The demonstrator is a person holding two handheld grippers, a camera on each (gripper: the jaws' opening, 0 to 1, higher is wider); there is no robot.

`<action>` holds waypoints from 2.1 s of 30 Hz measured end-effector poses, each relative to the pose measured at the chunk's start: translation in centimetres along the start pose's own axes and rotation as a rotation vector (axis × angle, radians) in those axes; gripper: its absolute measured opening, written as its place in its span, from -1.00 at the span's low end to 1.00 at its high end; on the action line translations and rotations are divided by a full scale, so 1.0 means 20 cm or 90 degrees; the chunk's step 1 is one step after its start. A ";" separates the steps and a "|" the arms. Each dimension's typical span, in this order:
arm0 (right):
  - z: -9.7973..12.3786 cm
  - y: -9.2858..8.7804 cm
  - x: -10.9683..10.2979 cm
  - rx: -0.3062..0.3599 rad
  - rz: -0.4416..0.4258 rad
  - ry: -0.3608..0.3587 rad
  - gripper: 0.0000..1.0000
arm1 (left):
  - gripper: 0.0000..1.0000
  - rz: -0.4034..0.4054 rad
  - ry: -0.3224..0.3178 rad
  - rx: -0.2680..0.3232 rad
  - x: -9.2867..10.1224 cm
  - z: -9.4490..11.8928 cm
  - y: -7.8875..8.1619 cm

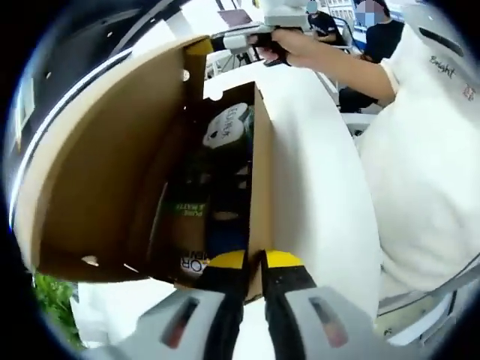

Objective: Operate the shoe box by opening the lid, removing the specified soft item, and placing it in the target area until the item is outside and the box remains undamaged.

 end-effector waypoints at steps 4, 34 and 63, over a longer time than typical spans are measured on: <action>-0.02 0.02 0.01 -0.019 0.018 0.020 -0.96 | -0.90 -0.016 -0.007 -0.014 0.01 0.00 0.00; -0.09 0.05 0.03 -0.044 -0.031 0.021 -0.97 | -0.92 -0.027 -0.024 -0.003 0.02 0.00 0.00; -0.23 0.09 0.07 -0.051 -0.049 0.044 -0.99 | -0.91 -0.040 -0.011 0.009 0.03 0.00 0.00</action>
Point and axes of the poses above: the point that each gripper's makers call its tool centre point, and the gripper's own axes: z roughly backward along the fingers, x roughly to its right, y roughly out of its top, the point moved 2 cm from there along z, roughly backward along the fingers, and after that the axes turned 4 degrees about -x, right-handed, at the moved point
